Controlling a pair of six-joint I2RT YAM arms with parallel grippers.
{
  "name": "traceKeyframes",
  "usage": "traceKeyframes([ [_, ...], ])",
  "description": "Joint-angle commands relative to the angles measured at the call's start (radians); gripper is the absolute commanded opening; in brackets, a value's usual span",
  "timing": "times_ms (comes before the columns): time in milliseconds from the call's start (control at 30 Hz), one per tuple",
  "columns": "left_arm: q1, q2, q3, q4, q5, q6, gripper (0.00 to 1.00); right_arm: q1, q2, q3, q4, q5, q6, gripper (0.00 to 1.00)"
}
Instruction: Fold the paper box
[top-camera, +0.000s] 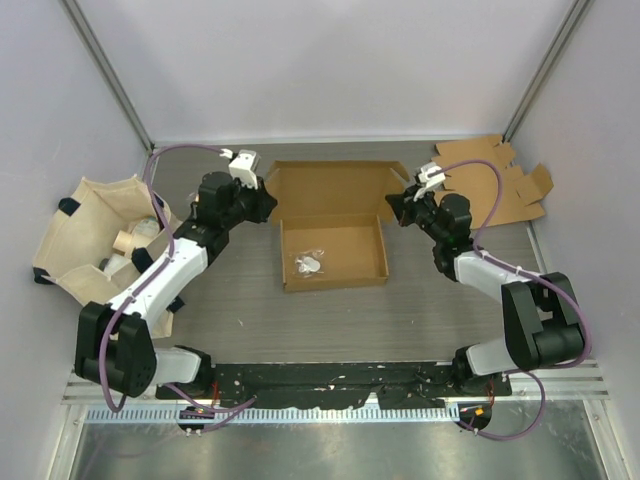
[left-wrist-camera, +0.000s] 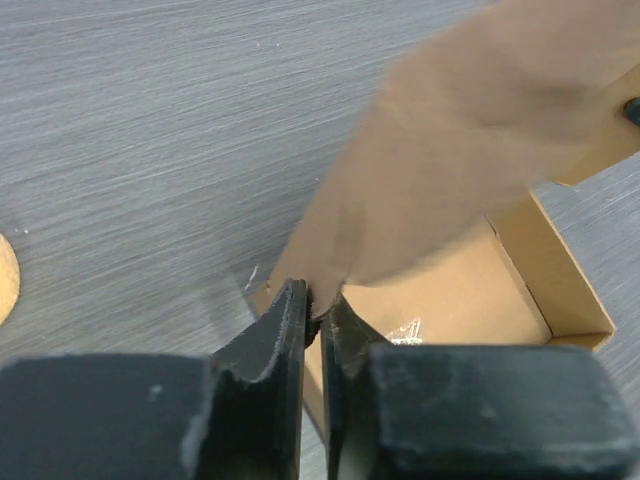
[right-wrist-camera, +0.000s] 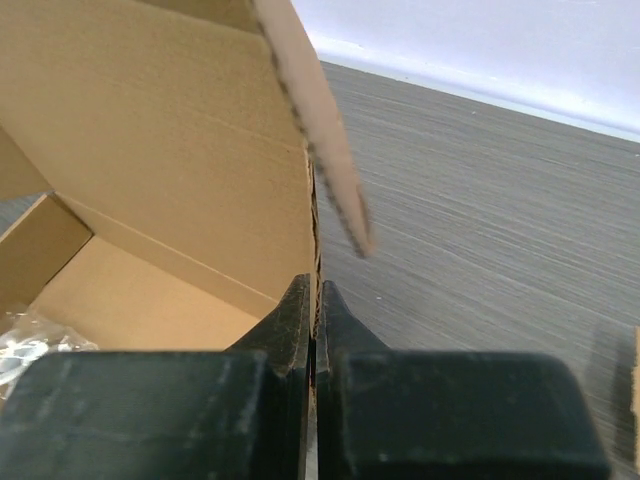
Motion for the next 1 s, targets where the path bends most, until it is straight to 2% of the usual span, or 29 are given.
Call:
traceKeyframes([
  [0,-0.033,0.030,0.052,0.113,-0.026,-0.047,0.07,0.078,-0.052,0.081,-0.086,0.139,-0.037,0.01],
  [67,-0.054,0.042,0.068,0.123,-0.057,-0.047,0.01,0.118,-0.053,0.093,-0.109,0.209,-0.048,0.01],
  [100,-0.077,0.059,0.089,0.121,-0.102,-0.050,0.00,0.130,-0.047,0.104,-0.123,0.295,-0.033,0.01],
  [167,-0.100,0.078,0.120,0.118,-0.188,-0.073,0.00,0.173,-0.039,0.144,-0.170,0.427,0.010,0.01],
  [200,-0.128,0.097,0.127,0.119,-0.294,-0.081,0.00,0.193,-0.035,0.156,-0.181,0.490,0.076,0.01],
  [233,-0.140,0.105,0.131,0.126,-0.331,-0.085,0.00,0.228,-0.020,0.165,-0.186,0.620,0.101,0.01],
  [333,-0.176,0.130,0.121,0.187,-0.446,-0.125,0.00,0.282,0.029,0.229,-0.209,0.827,0.156,0.01],
  [433,-0.206,0.153,0.105,0.242,-0.514,-0.128,0.00,0.324,0.069,0.291,-0.283,0.959,0.211,0.01],
  [567,-0.235,0.164,0.045,0.338,-0.593,-0.133,0.00,0.364,0.106,0.239,-0.180,1.064,0.191,0.01],
  [867,-0.271,0.183,-0.099,0.520,-0.647,-0.156,0.00,0.391,0.126,0.032,0.150,1.110,0.124,0.01],
  [967,-0.283,0.183,-0.113,0.508,-0.669,-0.185,0.00,0.403,0.125,-0.013,0.217,1.116,0.115,0.01],
])
